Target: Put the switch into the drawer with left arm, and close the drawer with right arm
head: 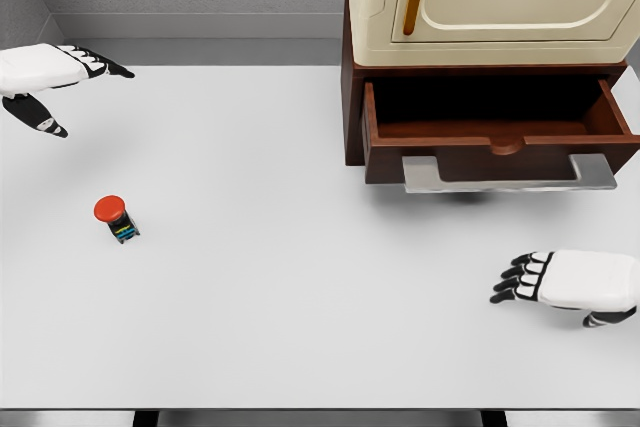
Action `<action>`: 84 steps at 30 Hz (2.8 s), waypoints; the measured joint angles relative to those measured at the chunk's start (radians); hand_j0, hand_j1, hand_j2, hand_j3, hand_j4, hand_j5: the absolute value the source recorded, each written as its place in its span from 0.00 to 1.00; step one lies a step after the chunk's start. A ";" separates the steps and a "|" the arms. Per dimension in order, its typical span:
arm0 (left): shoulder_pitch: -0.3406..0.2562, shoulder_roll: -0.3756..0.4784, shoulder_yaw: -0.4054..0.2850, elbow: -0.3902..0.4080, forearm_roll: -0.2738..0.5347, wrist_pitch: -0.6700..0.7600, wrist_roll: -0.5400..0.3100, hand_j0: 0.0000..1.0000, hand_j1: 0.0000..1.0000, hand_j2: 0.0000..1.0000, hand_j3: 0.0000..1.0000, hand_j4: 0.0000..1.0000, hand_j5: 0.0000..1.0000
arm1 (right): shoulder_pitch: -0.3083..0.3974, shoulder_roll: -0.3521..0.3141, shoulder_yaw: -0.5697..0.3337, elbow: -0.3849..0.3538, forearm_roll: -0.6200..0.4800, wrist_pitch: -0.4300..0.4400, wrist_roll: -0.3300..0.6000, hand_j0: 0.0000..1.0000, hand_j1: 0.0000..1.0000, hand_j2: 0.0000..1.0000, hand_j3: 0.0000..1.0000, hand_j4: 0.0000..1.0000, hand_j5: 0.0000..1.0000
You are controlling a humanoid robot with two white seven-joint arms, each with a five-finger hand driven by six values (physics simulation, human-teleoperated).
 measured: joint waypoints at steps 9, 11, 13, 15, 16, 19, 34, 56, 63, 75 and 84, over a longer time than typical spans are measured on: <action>-0.002 0.044 -0.024 -0.036 0.007 0.000 0.000 1.00 1.00 1.00 1.00 1.00 1.00 | 0.012 -0.022 -0.044 0.000 -0.005 0.000 0.003 1.00 1.00 1.00 1.00 1.00 1.00; 0.002 0.098 -0.060 -0.089 0.006 0.000 0.000 1.00 1.00 1.00 1.00 1.00 1.00 | 0.018 -0.040 -0.049 0.000 -0.006 0.000 0.003 1.00 1.00 1.00 1.00 1.00 1.00; 0.005 0.129 -0.117 -0.176 0.006 0.000 0.000 1.00 1.00 1.00 1.00 1.00 1.00 | 0.021 -0.063 -0.051 0.000 -0.006 0.000 0.003 1.00 1.00 1.00 1.00 1.00 1.00; 0.011 0.144 -0.170 -0.237 0.005 0.000 0.000 1.00 1.00 1.00 1.00 1.00 1.00 | 0.021 -0.088 -0.050 0.000 -0.006 0.000 0.002 1.00 1.00 1.00 1.00 1.00 1.00; 0.012 0.147 -0.197 -0.257 0.004 0.000 0.000 1.00 1.00 1.00 1.00 1.00 1.00 | 0.021 -0.097 -0.050 0.000 -0.006 0.000 0.002 1.00 1.00 1.00 1.00 1.00 1.00; 0.014 0.151 -0.267 -0.286 0.002 0.000 0.000 0.86 0.86 0.86 0.86 0.86 0.86 | 0.029 -0.139 -0.050 0.000 -0.006 0.000 0.001 1.00 1.00 1.00 1.00 1.00 1.00; 0.046 0.199 -0.341 -0.294 -0.032 0.003 0.002 0.83 0.83 0.83 0.83 0.83 0.83 | 0.080 -0.272 -0.045 0.291 -0.044 0.000 -0.064 1.00 1.00 1.00 1.00 1.00 1.00; 0.044 0.187 -0.342 -0.311 -0.028 0.001 0.000 0.73 0.73 0.73 0.73 0.73 0.73 | 0.083 -0.213 -0.268 1.008 -0.143 0.000 -0.084 1.00 1.00 1.00 1.00 1.00 1.00; 0.044 0.189 -0.342 -0.319 -0.028 0.001 0.000 0.66 0.66 0.66 0.66 0.66 0.66 | 0.083 -0.174 -0.377 1.089 -0.141 0.000 -0.064 1.00 1.00 1.00 1.00 1.00 1.00; 0.044 0.190 -0.343 -0.319 -0.028 0.000 0.000 0.41 0.41 0.41 0.41 0.41 0.41 | 0.035 -0.134 -0.503 1.148 -0.132 0.000 0.034 1.00 1.00 1.00 1.00 1.00 1.00; 0.044 0.191 -0.343 -0.341 -0.029 0.000 0.000 0.39 0.39 0.39 0.39 0.39 0.39 | 0.094 0.008 -0.782 1.280 -0.147 -0.002 0.275 1.00 1.00 1.00 1.00 1.00 1.00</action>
